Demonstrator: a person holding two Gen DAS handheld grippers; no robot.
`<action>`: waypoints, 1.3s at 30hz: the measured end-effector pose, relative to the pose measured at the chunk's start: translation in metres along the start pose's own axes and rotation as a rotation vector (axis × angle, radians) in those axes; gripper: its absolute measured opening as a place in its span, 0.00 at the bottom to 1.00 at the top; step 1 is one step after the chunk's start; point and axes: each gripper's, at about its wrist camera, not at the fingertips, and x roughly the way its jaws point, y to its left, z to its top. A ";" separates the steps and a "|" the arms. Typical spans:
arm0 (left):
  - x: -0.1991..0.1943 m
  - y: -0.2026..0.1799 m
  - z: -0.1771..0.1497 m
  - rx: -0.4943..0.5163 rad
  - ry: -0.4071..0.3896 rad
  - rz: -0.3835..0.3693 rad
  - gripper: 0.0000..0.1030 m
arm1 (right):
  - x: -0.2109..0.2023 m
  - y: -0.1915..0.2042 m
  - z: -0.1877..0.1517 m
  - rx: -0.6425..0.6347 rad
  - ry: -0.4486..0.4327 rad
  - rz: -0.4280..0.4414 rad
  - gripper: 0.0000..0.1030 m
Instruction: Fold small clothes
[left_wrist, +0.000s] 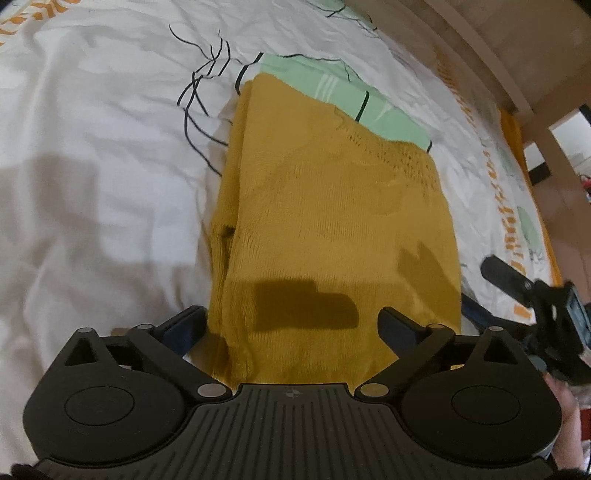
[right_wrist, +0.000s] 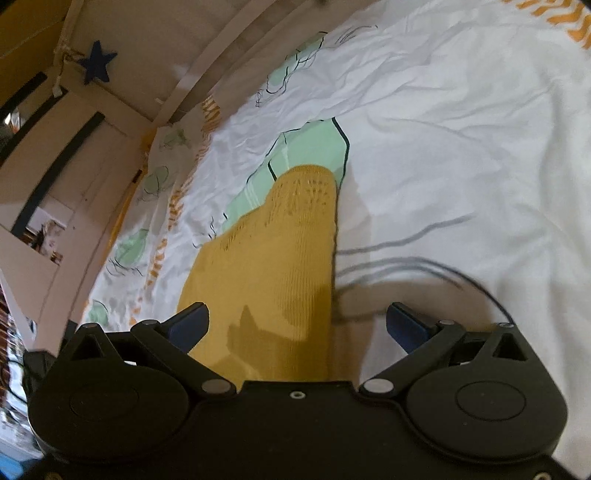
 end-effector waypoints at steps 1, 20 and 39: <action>0.001 0.001 0.002 0.000 -0.001 -0.007 0.98 | 0.005 -0.001 0.004 0.003 0.005 0.013 1.00; 0.017 -0.002 0.023 -0.010 0.027 -0.119 0.98 | 0.061 -0.001 0.041 -0.025 0.105 0.193 1.00; 0.013 0.003 0.011 -0.043 0.063 -0.189 0.85 | 0.073 0.002 0.050 -0.133 0.155 0.246 1.00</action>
